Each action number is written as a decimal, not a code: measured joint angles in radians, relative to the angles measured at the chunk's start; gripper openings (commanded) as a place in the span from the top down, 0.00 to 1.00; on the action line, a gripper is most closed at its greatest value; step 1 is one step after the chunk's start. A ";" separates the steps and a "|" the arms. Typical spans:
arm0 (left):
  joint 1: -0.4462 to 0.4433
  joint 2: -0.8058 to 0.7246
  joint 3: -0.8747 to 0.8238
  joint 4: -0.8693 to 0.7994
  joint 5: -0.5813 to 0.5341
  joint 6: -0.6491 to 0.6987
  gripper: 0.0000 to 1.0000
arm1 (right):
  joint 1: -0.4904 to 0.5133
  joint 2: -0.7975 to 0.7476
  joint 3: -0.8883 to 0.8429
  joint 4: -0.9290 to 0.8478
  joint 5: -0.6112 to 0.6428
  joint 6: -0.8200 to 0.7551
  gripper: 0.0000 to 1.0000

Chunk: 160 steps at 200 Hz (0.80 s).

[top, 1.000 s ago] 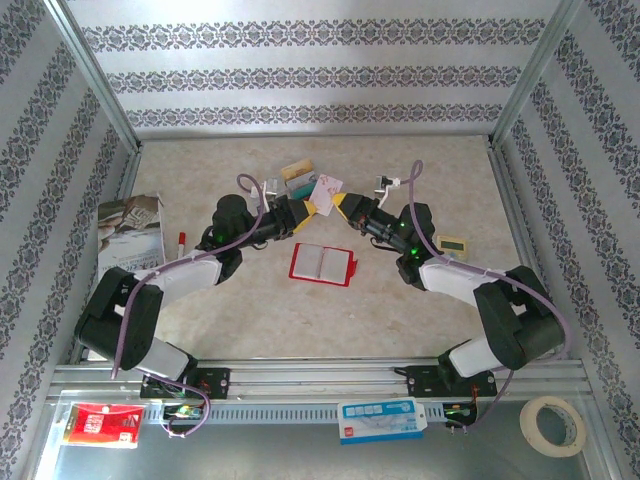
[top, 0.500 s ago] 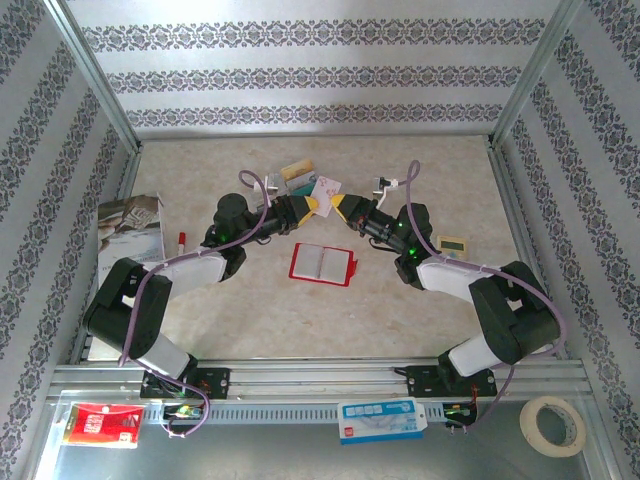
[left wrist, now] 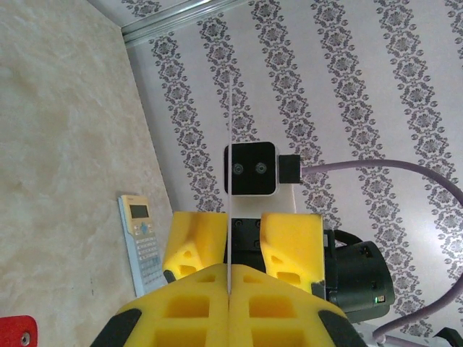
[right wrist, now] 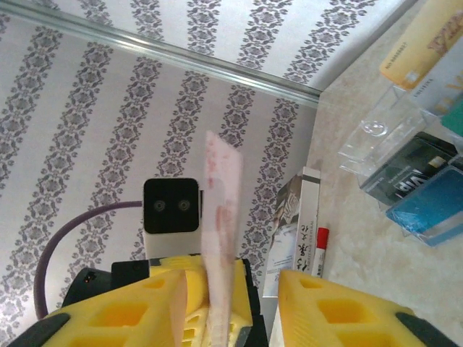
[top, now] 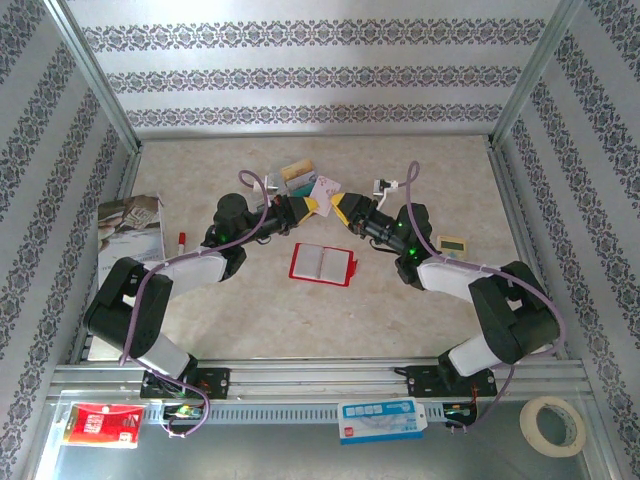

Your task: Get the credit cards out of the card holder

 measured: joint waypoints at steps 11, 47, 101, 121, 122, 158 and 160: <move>0.007 0.000 -0.001 -0.013 -0.005 0.013 1.00 | -0.008 -0.008 0.000 -0.031 0.000 -0.005 0.51; 0.024 -0.001 -0.017 -0.200 -0.058 0.148 1.00 | -0.033 -0.062 0.000 -0.203 0.003 -0.070 0.37; 0.026 -0.027 0.072 -0.647 -0.161 0.531 1.00 | -0.043 -0.182 0.002 -0.579 0.065 -0.254 0.17; 0.026 -0.027 0.153 -0.778 -0.198 0.669 1.00 | -0.049 -0.211 0.003 -0.695 0.105 -0.318 0.13; 0.026 -0.027 0.156 -0.782 -0.200 0.674 1.00 | -0.050 -0.212 0.003 -0.699 0.106 -0.320 0.12; 0.026 0.024 0.377 -0.993 -0.232 0.951 1.00 | -0.054 -0.242 0.003 -0.829 0.166 -0.387 0.05; 0.026 0.031 0.395 -1.013 -0.229 0.969 1.00 | -0.054 -0.243 0.003 -0.833 0.168 -0.392 0.05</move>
